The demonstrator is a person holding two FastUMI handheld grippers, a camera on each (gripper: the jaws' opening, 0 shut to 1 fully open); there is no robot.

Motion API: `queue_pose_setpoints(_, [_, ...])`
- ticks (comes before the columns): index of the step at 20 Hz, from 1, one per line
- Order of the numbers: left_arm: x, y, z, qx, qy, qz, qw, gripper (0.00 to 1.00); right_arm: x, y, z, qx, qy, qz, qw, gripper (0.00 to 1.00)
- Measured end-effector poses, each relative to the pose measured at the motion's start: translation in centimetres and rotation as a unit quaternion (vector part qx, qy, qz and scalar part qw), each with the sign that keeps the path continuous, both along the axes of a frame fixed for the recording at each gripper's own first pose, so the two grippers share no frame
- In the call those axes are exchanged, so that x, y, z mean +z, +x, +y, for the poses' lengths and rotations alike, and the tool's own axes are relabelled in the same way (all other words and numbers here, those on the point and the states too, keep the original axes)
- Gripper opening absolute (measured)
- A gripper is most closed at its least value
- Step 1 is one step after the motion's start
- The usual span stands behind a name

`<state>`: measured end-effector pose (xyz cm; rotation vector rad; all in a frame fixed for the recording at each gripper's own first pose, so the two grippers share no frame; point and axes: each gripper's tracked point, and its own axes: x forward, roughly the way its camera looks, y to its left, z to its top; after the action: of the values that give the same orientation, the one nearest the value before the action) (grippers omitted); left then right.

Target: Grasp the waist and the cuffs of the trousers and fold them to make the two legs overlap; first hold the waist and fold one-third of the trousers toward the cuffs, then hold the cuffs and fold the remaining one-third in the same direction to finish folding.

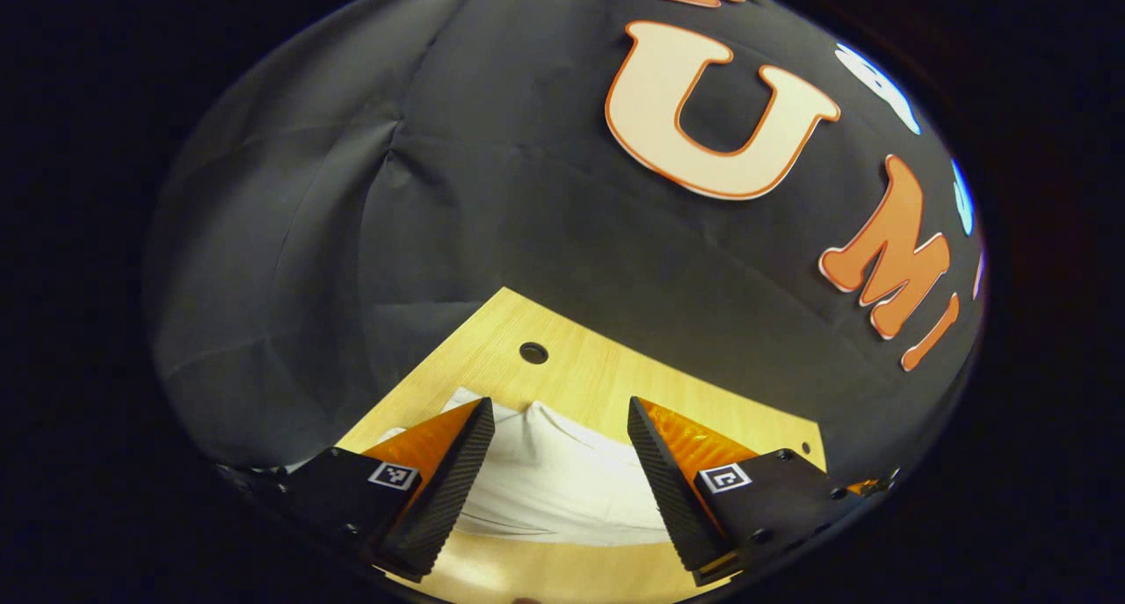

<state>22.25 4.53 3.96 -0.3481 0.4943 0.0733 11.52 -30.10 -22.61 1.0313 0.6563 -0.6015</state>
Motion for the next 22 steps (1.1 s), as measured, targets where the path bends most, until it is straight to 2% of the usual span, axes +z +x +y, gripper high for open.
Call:
queue_pose_setpoints(2, [0.5,-0.3,-0.4,0.018,0.009,-0.015,1.000,0.96,-1.5,1.2,-1.2,0.009,0.005,0.009,1.000,0.98])
queue_pose_setpoints(3, [0.6,-0.7,-0.7,0.026,0.011,-0.018,0.999,1.00,-2.1,1.6,-1.6,0.012,0.008,0.014,1.000,0.98])
queue_pose_setpoints(6, [1.0,-1.7,-1.1,0.042,0.020,-0.021,0.999,1.00,-4.3,2.7,-2.4,0.020,0.022,0.032,0.999,1.00])
queue_pose_setpoints(11, [2.2,-2.3,-2.1,0.057,0.045,-0.025,0.997,1.00,-6.7,4.2,-2.6,0.034,0.028,0.050,0.998,0.98])
queue_pose_setpoints(14, [1.9,-2.3,-2.4,0.060,0.043,-0.019,0.997,1.00,-7.5,4.8,-2.5,0.032,0.037,0.052,0.997,0.96])
queue_pose_setpoints(15, [1.7,-2.3,-2.4,0.061,0.042,-0.017,0.997,1.00,-7.9,4.7,-2.6,0.033,0.038,0.055,0.997,0.83])
queue_pose_setpoints(16, [1.6,-2.3,-2.4,0.063,0.042,-0.015,0.997,1.00,-8.0,4.7,-2.8,0.030,0.036,0.057,0.997,0.77])
queue_pose_setpoints(17, [1.6,-2.4,-2.6,0.064,0.043,-0.014,0.997,1.00,-8.1,4.5,-3.1,0.027,0.032,0.060,0.997,0.66])
queue_pose_setpoints(19, [1.8,-2.6,-2.5,0.067,0.048,-0.015,0.996,1.00,-8.1,4.5,-3.3,0.026,0.023,0.051,0.998,0.38])
queue_pose_setpoints(21, [2.0,-2.7,-2.7,0.070,0.050,-0.015,0.996,1.00,-7.9,5.0,-3.3,0.037,0.010,0.046,0.998,0.14])
queue_pose_setpoints(22, [2.1,-2.7,-2.7,0.071,0.049,-0.014,0.996,1.00,-7.6,5.1,-3.4,0.045,-0.002,0.046,0.998,0.11])
